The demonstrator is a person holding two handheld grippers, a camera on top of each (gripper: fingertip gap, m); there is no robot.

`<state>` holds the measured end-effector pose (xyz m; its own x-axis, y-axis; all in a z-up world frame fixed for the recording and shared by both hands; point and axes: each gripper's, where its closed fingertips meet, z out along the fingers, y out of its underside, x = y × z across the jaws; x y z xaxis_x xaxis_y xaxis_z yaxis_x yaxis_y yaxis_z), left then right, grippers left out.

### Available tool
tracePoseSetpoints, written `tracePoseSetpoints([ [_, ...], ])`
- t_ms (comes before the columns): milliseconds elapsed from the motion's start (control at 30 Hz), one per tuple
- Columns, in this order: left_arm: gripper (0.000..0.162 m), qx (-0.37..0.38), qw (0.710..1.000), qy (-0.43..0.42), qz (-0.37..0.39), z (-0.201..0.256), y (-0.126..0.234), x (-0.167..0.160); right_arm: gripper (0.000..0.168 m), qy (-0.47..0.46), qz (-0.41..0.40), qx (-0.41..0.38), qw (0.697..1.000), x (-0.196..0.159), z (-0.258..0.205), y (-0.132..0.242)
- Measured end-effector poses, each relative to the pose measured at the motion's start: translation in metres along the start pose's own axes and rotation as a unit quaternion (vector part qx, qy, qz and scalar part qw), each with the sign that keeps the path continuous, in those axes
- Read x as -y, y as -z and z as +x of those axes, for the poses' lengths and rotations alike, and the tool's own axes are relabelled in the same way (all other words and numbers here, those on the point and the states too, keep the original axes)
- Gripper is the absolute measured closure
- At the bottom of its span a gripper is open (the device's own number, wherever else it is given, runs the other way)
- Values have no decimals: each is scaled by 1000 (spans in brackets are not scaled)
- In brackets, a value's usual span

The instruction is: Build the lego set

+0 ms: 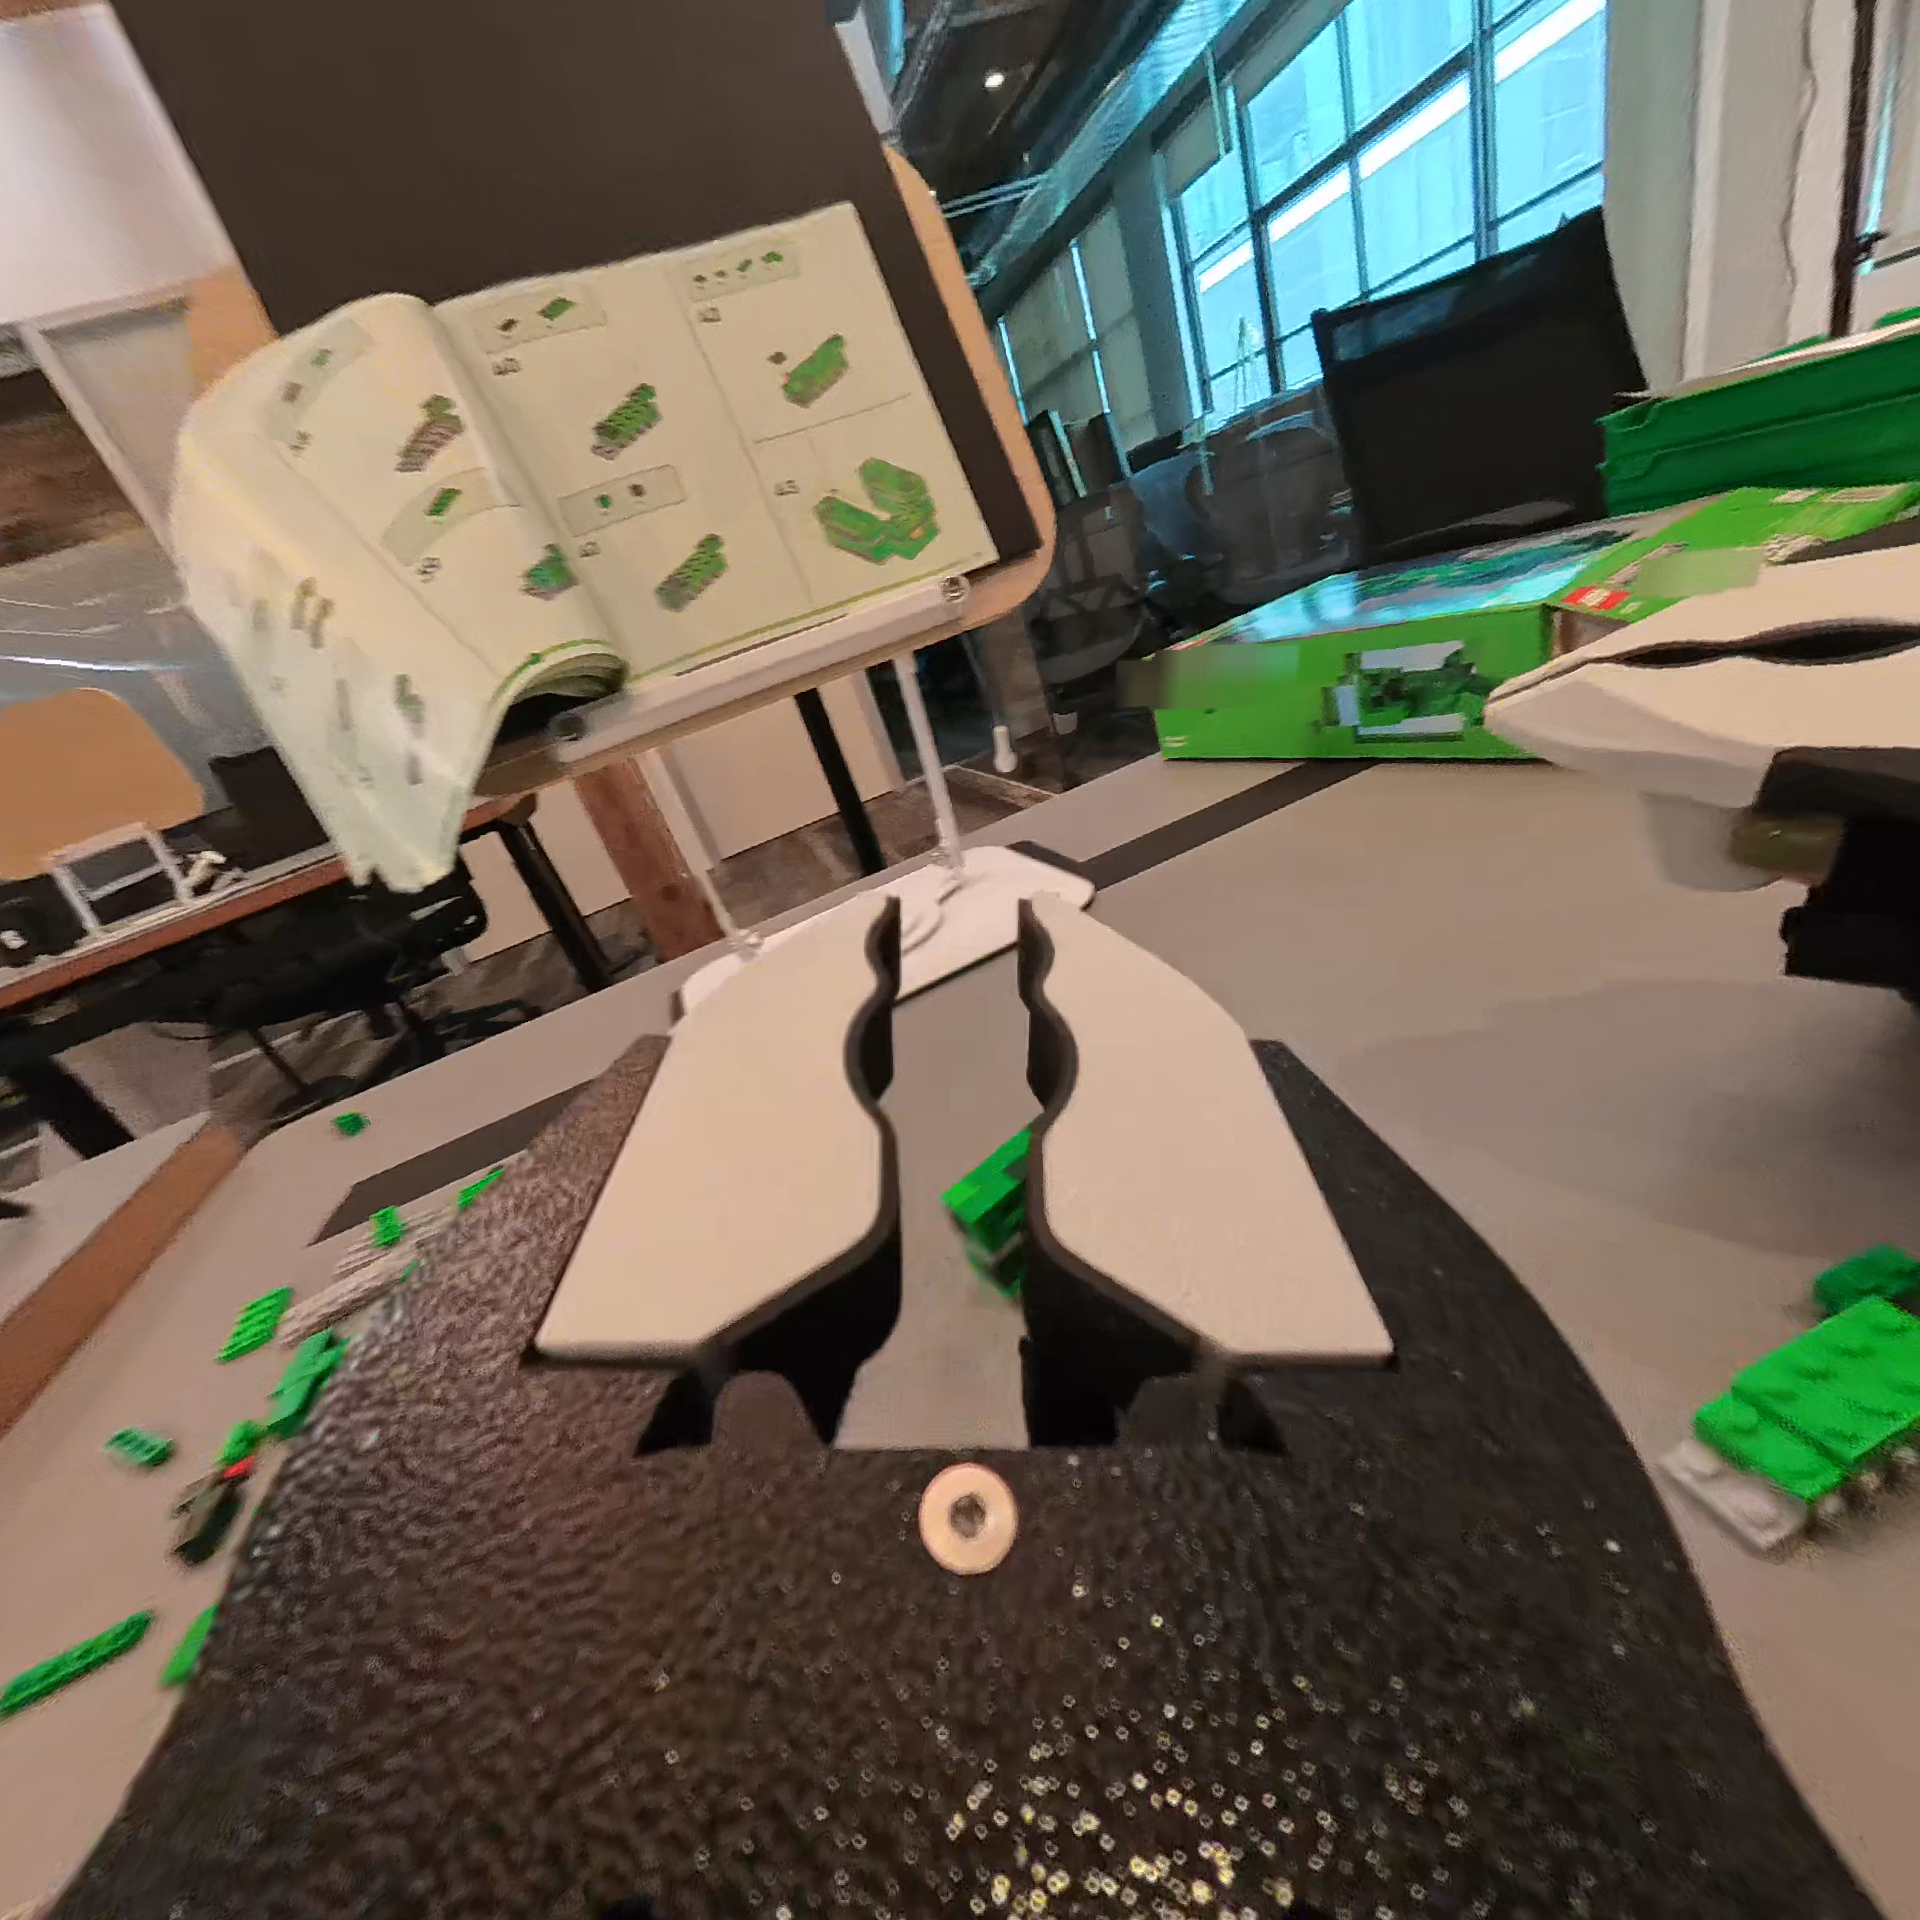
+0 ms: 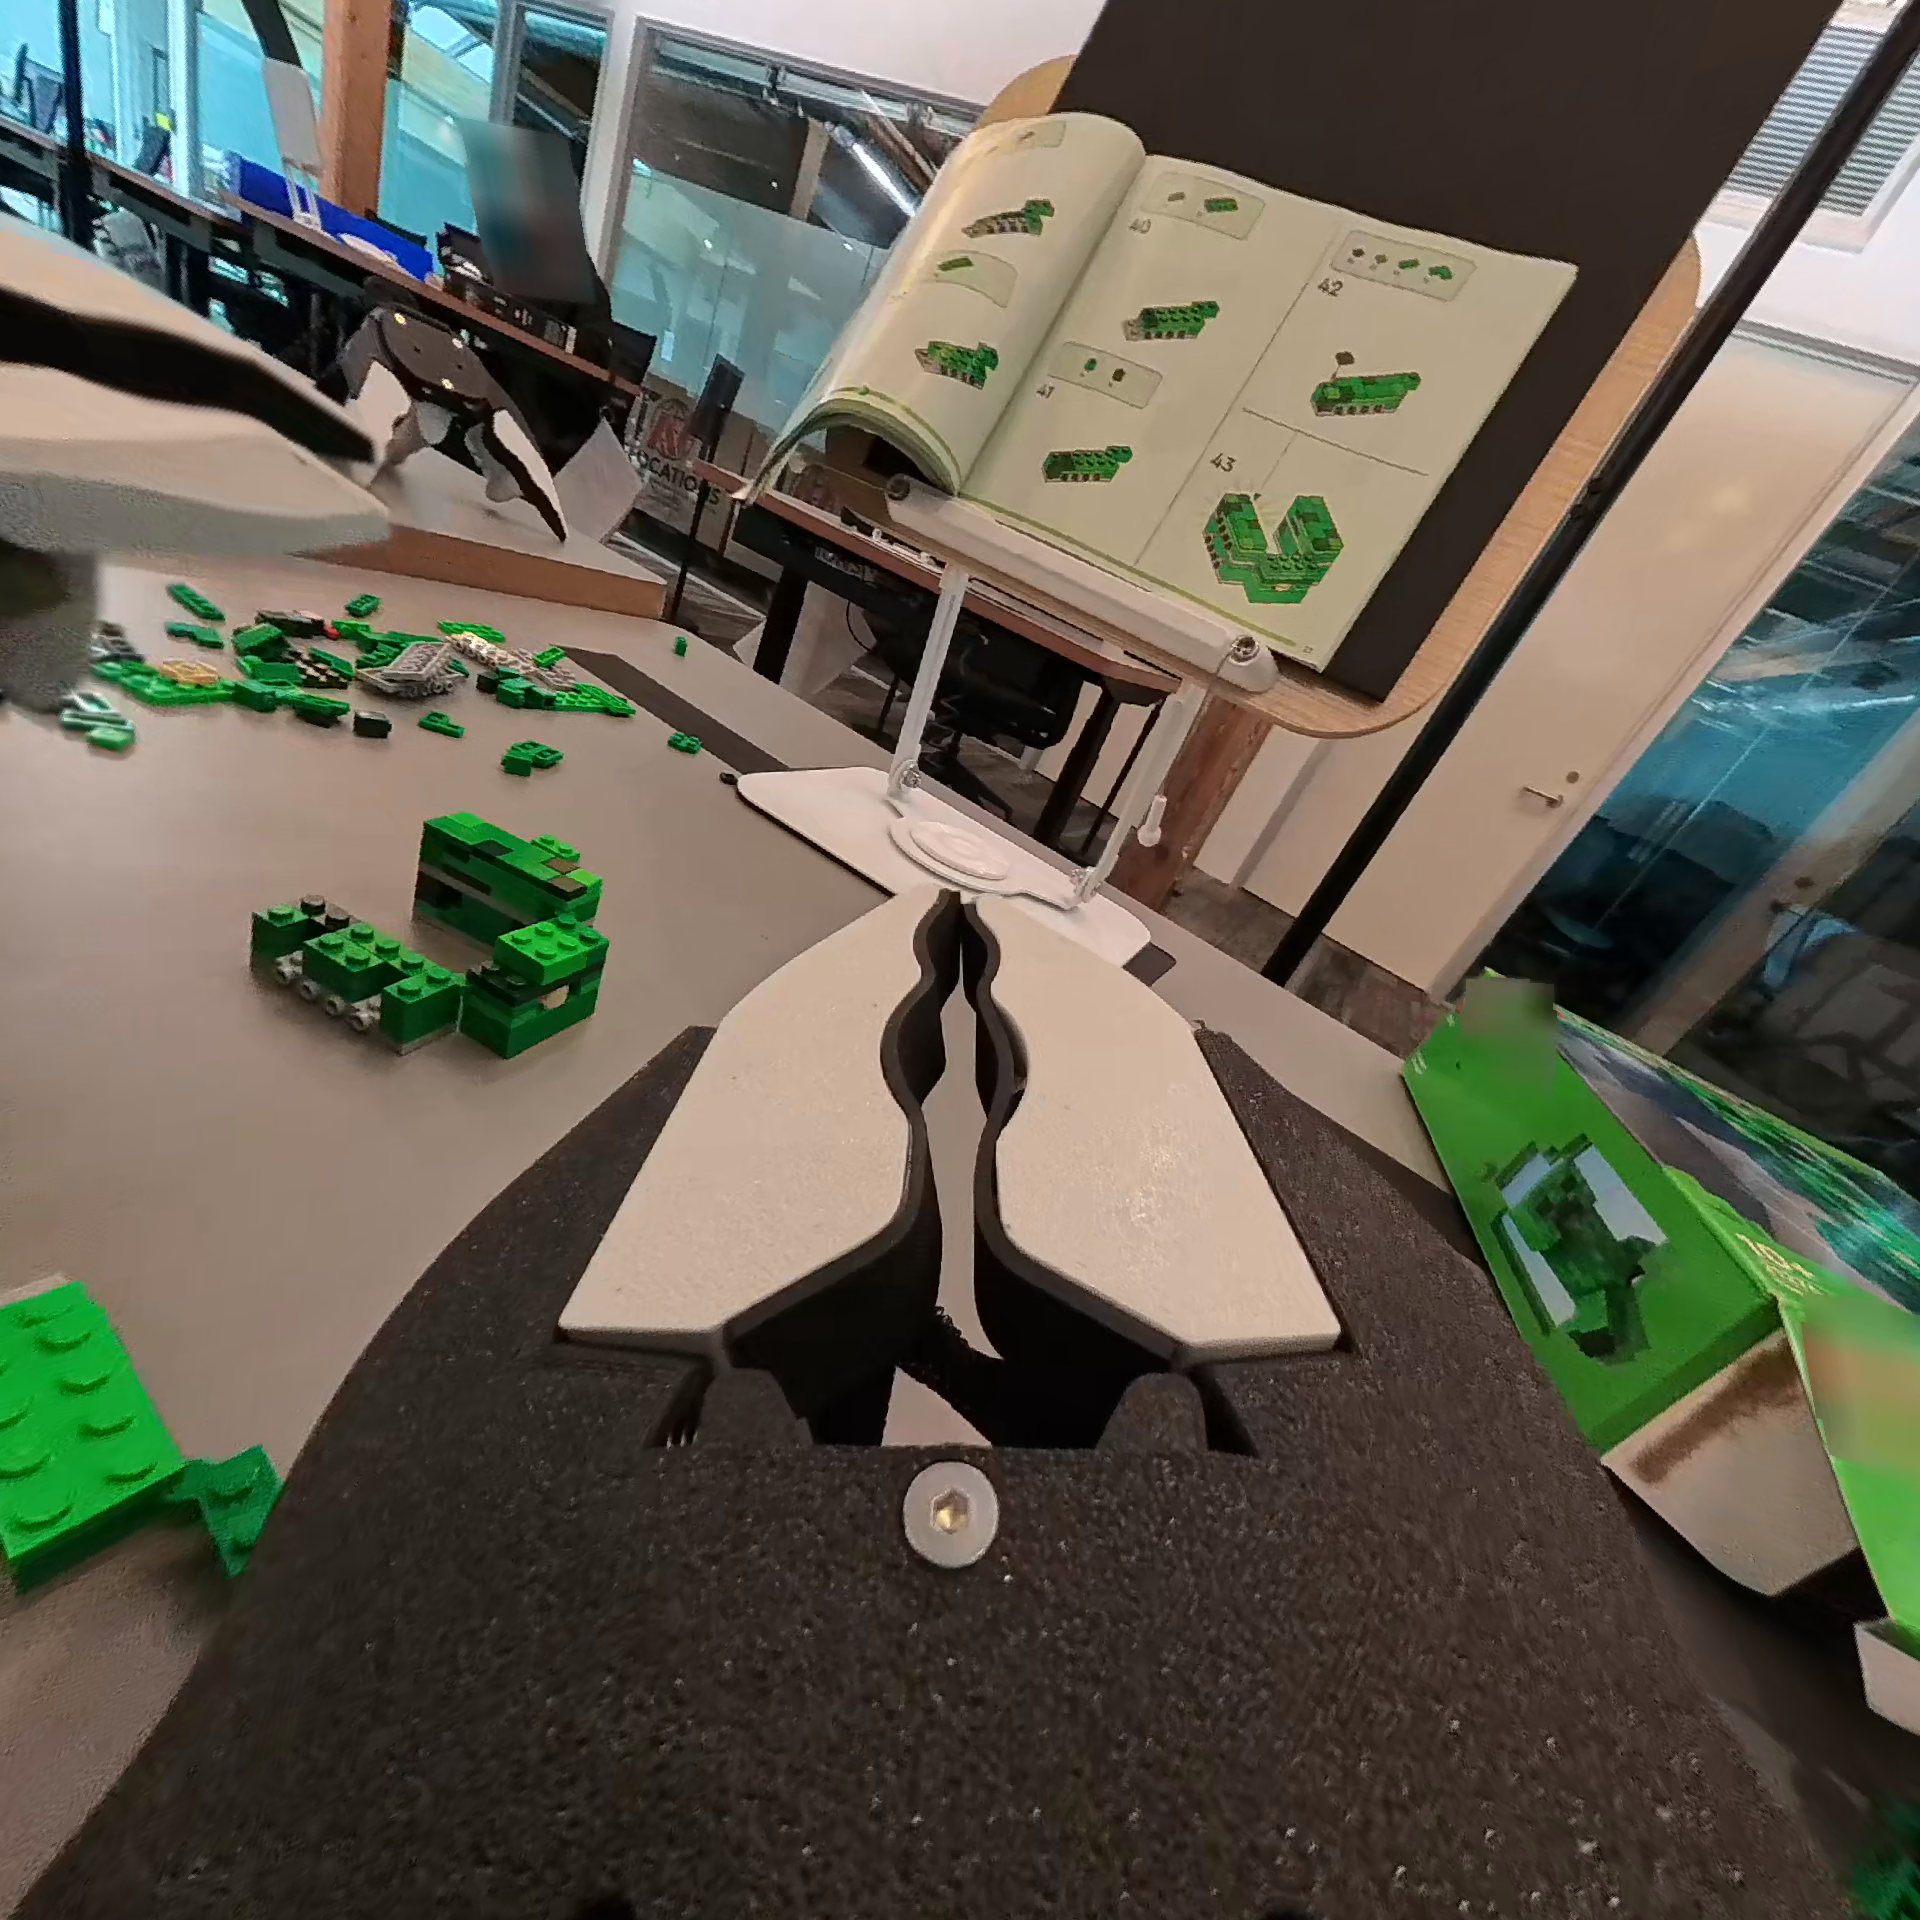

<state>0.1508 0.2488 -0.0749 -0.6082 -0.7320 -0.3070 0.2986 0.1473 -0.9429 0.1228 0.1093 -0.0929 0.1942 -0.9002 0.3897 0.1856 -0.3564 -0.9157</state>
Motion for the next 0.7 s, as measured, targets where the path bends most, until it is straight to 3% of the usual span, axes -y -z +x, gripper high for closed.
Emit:
tracePoseSetpoints([
  [167,137,66,997,-16,-39,-50,49,-14,168,8,7,10,1000,2,-5,0],
  [267,139,99,988,-26,-115,-89,80,-32,168,0,6,6,1000,2,-2,-1],
  [367,147,54,966,3,-254,-103,100,-68,168,-13,8,2,1000,2,1,-1],
  [467,155,-6,920,51,-389,-97,114,-110,168,-13,7,0,1000,2,2,-1],
  [600,158,-25,912,53,-406,-94,116,-117,168,-6,4,0,1000,1,0,-2],
  [700,162,-69,884,53,-459,-82,122,-131,168,-8,10,-12,1000,3,4,-1],
])
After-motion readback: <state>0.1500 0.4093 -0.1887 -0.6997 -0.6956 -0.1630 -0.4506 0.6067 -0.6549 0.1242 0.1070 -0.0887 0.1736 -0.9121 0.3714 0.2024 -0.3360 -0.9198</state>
